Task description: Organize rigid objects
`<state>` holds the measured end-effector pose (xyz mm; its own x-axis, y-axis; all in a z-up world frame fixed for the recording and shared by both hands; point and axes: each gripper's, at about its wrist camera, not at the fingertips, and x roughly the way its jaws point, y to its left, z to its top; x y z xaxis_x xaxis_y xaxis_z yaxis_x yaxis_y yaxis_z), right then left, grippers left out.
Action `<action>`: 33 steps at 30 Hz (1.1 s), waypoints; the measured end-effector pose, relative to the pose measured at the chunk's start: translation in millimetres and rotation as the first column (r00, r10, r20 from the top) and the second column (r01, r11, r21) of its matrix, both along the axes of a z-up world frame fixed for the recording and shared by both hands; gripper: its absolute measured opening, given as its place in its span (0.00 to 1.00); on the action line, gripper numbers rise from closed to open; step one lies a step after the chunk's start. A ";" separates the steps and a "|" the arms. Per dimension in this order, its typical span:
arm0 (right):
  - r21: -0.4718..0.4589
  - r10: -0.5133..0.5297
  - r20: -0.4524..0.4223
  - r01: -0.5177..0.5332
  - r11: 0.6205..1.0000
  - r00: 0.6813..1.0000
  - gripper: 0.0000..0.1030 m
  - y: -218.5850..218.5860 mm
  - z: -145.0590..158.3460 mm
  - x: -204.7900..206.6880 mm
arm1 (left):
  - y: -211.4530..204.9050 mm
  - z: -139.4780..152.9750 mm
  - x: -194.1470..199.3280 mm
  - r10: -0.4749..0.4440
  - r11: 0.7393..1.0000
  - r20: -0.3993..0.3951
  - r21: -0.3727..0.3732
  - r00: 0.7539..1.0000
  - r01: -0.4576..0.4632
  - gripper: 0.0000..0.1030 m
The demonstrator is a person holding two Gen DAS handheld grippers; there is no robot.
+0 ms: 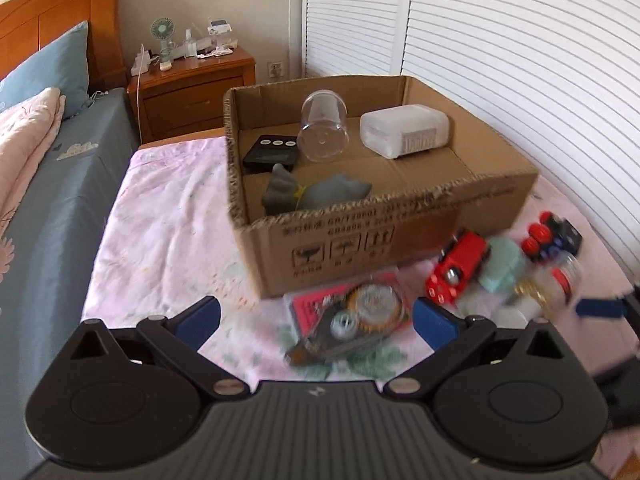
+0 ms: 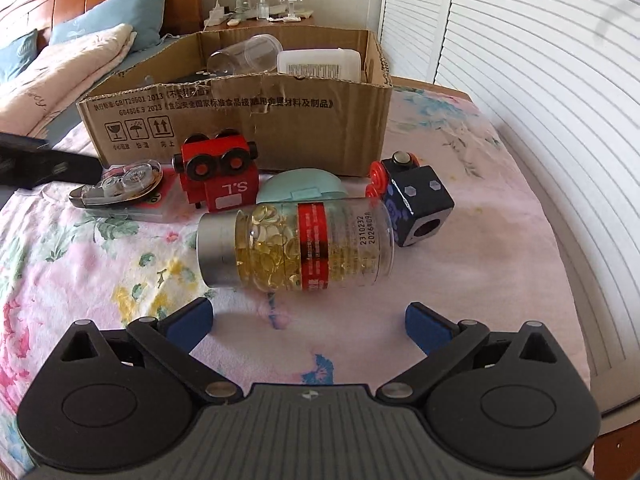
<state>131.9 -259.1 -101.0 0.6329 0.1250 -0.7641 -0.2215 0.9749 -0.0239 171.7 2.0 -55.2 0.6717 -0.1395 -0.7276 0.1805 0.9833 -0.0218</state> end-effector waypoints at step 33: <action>0.006 0.019 0.026 -0.019 1.000 0.999 1.00 -3.0 -0.8 -3.0 | 28.9 -37.5 -8.9 0.115 0.990 -0.076 -0.075 0.990 -0.120 0.99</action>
